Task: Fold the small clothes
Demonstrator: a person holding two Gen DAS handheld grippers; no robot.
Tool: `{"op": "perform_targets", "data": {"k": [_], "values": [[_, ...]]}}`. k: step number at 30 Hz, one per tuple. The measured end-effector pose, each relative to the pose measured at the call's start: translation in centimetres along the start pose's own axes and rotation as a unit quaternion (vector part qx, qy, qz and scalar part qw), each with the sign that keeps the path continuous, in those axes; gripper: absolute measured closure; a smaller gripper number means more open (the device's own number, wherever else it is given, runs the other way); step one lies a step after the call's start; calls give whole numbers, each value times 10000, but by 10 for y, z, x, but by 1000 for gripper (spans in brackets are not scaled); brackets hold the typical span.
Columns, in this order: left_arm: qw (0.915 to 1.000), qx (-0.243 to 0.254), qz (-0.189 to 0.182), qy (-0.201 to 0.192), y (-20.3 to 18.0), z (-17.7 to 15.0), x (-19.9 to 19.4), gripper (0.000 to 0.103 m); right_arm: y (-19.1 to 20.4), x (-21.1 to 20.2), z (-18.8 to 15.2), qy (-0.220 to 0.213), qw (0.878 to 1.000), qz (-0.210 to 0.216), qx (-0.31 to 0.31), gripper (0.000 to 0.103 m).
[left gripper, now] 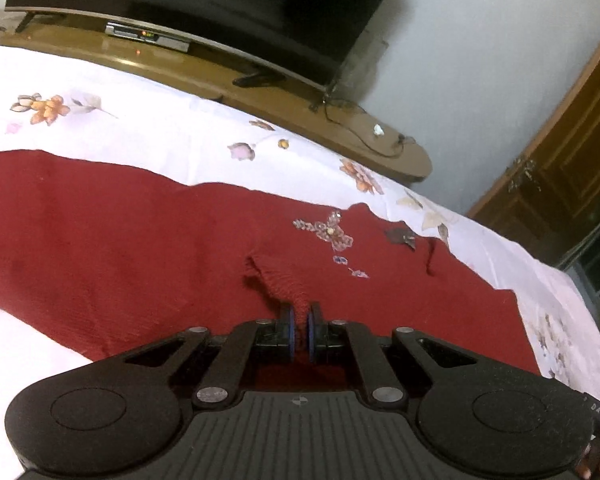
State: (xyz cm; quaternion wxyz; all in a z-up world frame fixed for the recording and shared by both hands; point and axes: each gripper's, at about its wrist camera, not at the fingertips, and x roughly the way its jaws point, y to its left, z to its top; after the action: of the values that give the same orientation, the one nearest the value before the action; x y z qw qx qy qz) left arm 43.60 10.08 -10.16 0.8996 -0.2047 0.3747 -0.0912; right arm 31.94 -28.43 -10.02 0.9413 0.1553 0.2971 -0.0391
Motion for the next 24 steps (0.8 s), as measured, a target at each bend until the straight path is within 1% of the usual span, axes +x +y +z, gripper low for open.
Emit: {"op": "perform_targets", "data": {"k": [4, 5, 7, 8, 9, 10, 11, 13, 14, 16, 17, 19, 20, 22, 24], "values": [[9993, 66, 139, 329, 6, -10, 13, 97, -3, 1, 0, -40, 9999, 113, 50, 60], [9995, 42, 119, 298, 7, -12, 12, 97, -3, 6, 0, 37, 10000, 74, 19, 61], [9998, -49, 159, 140, 8, -12, 10, 97, -2, 22, -1, 375, 9992, -1, -100, 68], [9998, -45, 176, -16, 8, -12, 5, 97, 0, 28, -4, 469, 9985, -75, -255, 69], [9998, -44, 166, -126, 8, -13, 1, 97, 5, 28, -5, 437, 9979, -113, -464, 69], [9998, -44, 174, -123, 9, -13, 0, 97, 8, 27, -5, 464, 9970, -139, -611, 70], [9998, -39, 186, -35, 11, -14, 3, 97, 10, 26, -5, 496, 9961, -113, -718, 70], [9998, -26, 198, 45, 14, -18, 8, 98, 5, 25, -5, 494, 9965, 34, -678, 70], [9998, -37, 178, 38, 15, -18, 8, 98, 1, 23, -2, 423, 9974, 158, -566, 68], [9998, -105, 134, 32, 17, -18, 8, 97, -12, 22, 12, 125, 9992, 337, -194, 61], [9998, -127, 116, 30, 18, -18, 9, 97, -19, 28, 21, 74, 9990, 434, 10, 60], [9998, -192, 62, 27, 20, -19, 9, 97, -34, 48, 39, 158, 9961, 683, 526, 60], [9997, -239, 29, 28, 22, -19, 9, 97, -43, 64, 49, 257, 9929, 835, 813, 60], [9997, -256, 4, 32, 22, -19, 11, 97, -53, 89, 61, 365, 9876, 1015, 1140, 60], [9997, -250, -1, 36, 23, -19, 11, 97, -60, 116, 67, 672, 9779, 1368, 1433, 60]]}}
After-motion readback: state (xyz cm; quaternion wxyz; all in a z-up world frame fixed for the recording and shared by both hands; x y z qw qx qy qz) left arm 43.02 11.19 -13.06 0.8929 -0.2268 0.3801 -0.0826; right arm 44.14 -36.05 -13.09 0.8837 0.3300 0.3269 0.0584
